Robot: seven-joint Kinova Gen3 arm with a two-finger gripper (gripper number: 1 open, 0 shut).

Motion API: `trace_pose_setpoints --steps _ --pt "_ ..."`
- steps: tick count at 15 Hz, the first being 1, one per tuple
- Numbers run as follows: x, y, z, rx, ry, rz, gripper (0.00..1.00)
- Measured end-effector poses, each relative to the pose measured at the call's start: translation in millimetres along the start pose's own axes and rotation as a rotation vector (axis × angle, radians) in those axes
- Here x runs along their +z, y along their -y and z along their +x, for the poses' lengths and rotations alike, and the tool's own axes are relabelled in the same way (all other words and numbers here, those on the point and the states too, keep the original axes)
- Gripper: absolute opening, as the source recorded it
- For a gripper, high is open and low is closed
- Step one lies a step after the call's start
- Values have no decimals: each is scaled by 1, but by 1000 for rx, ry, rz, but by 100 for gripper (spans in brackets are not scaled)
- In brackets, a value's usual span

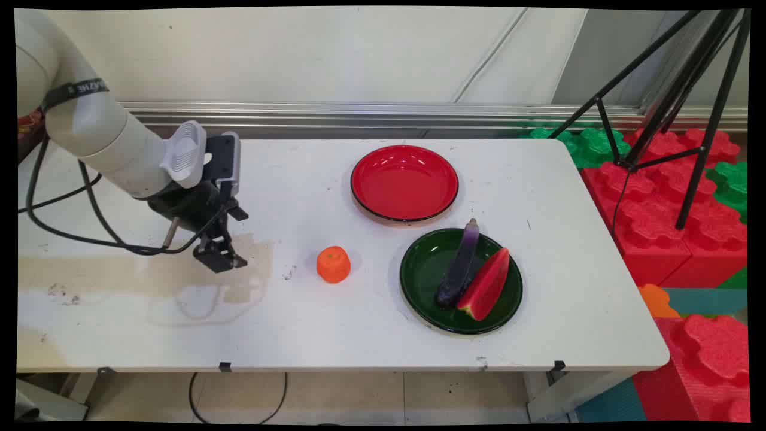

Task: Pick up the eggplant from the green plate

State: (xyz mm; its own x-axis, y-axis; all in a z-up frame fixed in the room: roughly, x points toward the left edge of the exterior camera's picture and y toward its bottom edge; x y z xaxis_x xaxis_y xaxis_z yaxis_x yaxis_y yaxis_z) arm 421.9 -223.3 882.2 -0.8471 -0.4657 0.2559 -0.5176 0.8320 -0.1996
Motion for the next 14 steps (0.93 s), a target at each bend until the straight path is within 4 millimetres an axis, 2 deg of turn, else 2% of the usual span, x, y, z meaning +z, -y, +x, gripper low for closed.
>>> trace_pose_setpoints --steps 6,12,14 --pt "-8 0 28 -15 -54 13 100" --pt "-20 -7 74 -58 -112 27 100" --pt "-23 -12 96 -85 -135 26 100"
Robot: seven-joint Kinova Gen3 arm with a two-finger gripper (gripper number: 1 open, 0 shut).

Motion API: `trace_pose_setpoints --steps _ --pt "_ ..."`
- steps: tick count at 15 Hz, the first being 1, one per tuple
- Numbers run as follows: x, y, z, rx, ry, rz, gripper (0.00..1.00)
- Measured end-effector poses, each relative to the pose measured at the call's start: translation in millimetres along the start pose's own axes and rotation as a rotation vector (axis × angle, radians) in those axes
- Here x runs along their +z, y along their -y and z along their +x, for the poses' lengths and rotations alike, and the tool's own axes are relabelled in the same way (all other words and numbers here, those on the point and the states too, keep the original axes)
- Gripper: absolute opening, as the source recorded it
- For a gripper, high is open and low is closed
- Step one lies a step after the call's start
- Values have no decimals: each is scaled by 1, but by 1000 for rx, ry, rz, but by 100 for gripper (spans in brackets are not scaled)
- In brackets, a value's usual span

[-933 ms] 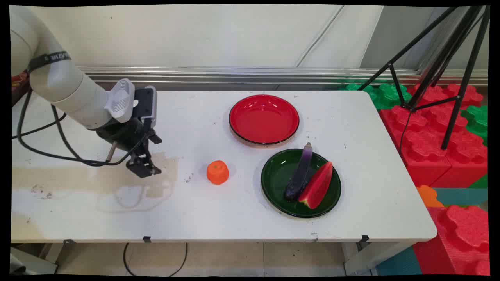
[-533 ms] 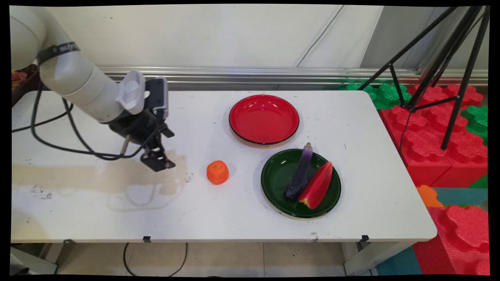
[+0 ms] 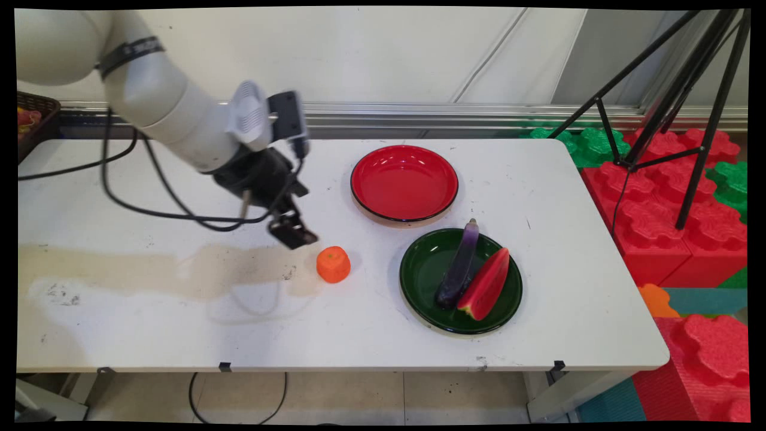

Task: Pick up the eggplant from the green plate

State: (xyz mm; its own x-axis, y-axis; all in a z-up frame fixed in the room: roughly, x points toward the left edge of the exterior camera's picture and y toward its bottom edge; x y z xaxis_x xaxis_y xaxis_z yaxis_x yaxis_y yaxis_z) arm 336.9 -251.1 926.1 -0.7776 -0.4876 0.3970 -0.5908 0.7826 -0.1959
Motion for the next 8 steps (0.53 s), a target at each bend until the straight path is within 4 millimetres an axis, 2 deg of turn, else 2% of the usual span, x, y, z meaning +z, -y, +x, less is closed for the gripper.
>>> trace_pose_setpoints --steps 5,8 --pt "7 -19 56 -90 -35 5 100" --pt "13 -27 79 -138 -39 9 100"
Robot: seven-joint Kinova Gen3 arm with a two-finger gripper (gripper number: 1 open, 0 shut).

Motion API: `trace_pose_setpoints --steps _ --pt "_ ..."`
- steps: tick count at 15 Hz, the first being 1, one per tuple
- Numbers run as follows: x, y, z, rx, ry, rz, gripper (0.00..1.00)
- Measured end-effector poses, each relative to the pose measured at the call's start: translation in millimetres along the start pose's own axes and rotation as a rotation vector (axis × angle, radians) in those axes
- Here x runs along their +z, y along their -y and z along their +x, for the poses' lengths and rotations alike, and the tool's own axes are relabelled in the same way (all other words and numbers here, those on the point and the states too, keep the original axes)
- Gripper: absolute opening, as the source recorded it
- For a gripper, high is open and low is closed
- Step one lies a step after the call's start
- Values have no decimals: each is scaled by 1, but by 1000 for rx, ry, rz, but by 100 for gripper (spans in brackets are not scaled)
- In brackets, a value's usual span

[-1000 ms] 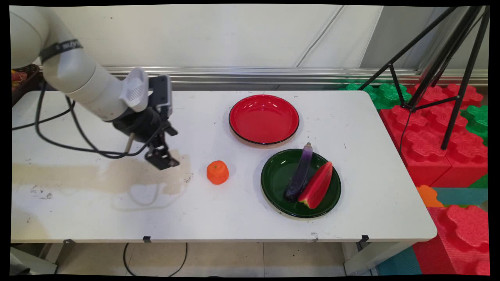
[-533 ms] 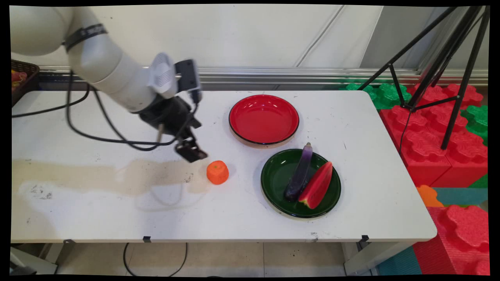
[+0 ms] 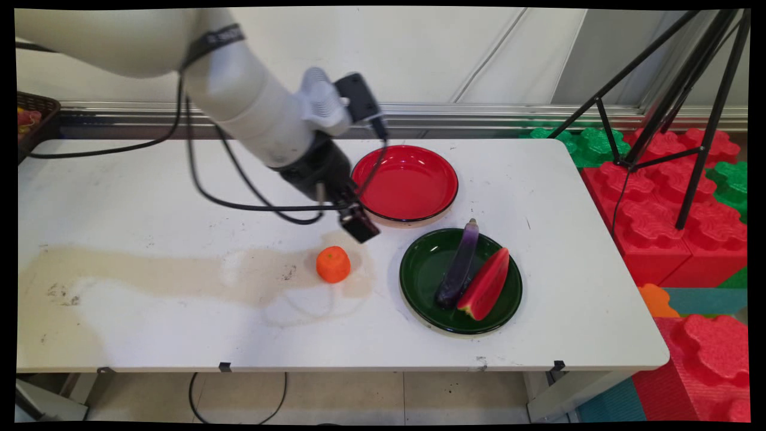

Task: Pick up the eggplant from the green plate

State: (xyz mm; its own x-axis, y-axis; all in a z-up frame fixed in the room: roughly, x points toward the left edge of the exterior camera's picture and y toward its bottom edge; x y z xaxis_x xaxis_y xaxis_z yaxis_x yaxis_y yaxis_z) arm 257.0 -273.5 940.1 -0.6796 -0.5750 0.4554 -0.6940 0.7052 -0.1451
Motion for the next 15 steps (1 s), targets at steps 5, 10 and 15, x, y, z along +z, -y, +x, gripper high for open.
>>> trace_pose_setpoints --steps 5,10,15 --pt "17 -19 33 -82 10 11 100" --pt "41 -34 62 -148 31 22 100" --pt "68 -42 85 -202 46 28 100"
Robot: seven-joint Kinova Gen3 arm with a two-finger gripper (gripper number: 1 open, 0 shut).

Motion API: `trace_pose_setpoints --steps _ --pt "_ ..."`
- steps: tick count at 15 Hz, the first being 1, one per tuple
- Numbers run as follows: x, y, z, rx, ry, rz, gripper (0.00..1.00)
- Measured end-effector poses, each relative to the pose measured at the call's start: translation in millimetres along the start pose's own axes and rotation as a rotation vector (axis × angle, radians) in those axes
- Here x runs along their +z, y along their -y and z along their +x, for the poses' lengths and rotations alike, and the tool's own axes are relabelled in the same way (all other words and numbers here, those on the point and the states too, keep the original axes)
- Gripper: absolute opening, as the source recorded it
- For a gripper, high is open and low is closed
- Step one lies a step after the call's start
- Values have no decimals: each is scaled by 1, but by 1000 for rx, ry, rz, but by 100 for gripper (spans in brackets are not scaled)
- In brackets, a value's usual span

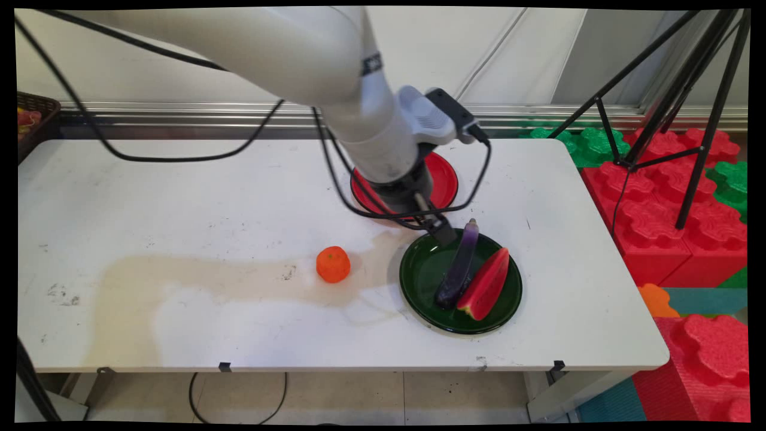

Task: Pick up the eggplant from the green plate

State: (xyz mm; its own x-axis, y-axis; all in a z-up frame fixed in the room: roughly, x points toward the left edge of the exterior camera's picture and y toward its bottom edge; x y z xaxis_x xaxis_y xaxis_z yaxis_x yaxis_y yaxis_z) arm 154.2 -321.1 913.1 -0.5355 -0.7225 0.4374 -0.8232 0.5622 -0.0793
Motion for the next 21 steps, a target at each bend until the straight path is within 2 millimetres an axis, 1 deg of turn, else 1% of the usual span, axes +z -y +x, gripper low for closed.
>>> trace_pose_setpoints --steps 3,4,8,12,14,21 --pt "24 -8 13 -54 14 0 100" --pt "29 -10 16 -66 17 0 100" --pt "65 -19 30 -133 37 -8 100" --pt "94 -24 41 -179 50 -11 100" --pt "106 -26 46 -200 55 -11 100" --pt "134 -30 53 -253 77 -7 100"
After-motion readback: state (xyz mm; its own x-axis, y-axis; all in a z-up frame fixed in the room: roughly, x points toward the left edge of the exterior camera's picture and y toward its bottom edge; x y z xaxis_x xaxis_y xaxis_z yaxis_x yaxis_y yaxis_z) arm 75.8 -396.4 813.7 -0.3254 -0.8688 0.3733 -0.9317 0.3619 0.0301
